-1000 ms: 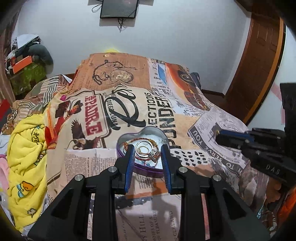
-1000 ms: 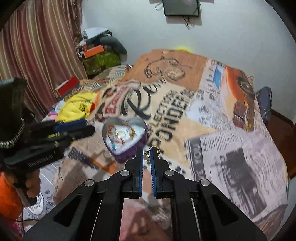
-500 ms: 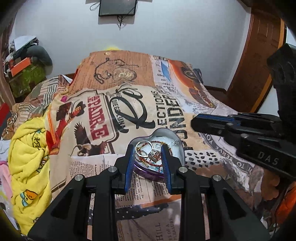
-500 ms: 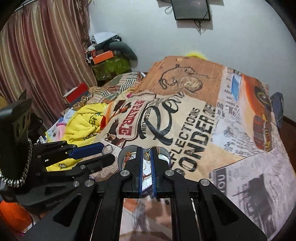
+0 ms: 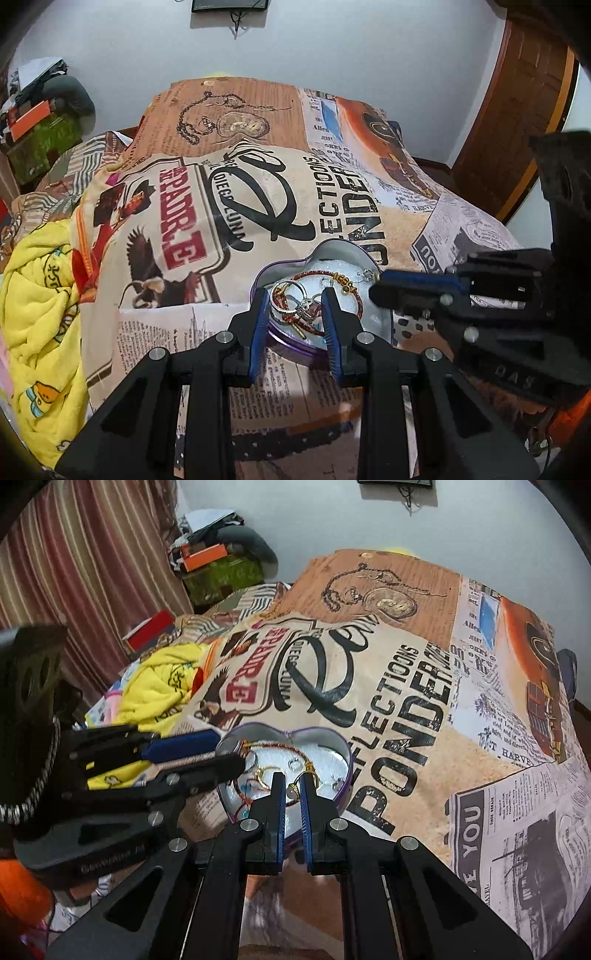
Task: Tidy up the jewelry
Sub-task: 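Open both tools to drop the rings into the tin and lift away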
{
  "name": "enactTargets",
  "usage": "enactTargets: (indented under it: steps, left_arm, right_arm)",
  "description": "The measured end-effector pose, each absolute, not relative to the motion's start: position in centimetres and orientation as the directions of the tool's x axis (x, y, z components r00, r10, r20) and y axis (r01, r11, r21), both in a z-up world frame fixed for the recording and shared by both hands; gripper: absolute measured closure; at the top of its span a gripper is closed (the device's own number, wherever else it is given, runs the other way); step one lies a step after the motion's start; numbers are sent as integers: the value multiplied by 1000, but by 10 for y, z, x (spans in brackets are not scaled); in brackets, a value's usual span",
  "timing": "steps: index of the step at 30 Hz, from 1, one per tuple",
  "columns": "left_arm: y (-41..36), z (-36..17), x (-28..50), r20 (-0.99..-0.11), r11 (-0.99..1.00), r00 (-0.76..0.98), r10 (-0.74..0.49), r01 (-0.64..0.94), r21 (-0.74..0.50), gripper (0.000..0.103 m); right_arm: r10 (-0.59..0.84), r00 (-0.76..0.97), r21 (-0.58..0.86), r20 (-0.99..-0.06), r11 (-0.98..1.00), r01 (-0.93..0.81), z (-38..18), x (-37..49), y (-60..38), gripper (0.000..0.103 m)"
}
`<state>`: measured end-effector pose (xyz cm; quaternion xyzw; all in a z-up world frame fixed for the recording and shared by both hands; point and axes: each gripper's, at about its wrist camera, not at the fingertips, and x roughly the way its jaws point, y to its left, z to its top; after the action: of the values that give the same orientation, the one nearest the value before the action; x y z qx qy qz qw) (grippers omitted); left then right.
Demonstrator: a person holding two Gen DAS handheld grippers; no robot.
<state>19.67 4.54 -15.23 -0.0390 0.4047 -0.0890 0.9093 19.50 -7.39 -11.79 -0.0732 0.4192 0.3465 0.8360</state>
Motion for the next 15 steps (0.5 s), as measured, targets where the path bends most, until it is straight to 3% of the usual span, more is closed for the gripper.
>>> enactTargets:
  steps: [12,15]
  left_arm:
    - [51,-138,192,-716,985,676,-172,117,-127,75]
    - [56,-130,186,-702,988,695,-155,98,-121,74]
  right_arm:
    - [495,408,130,-767,743,-657,-124,192,-69,96]
    - [473,435,95,-766,753,-652,-122,190,-68,85]
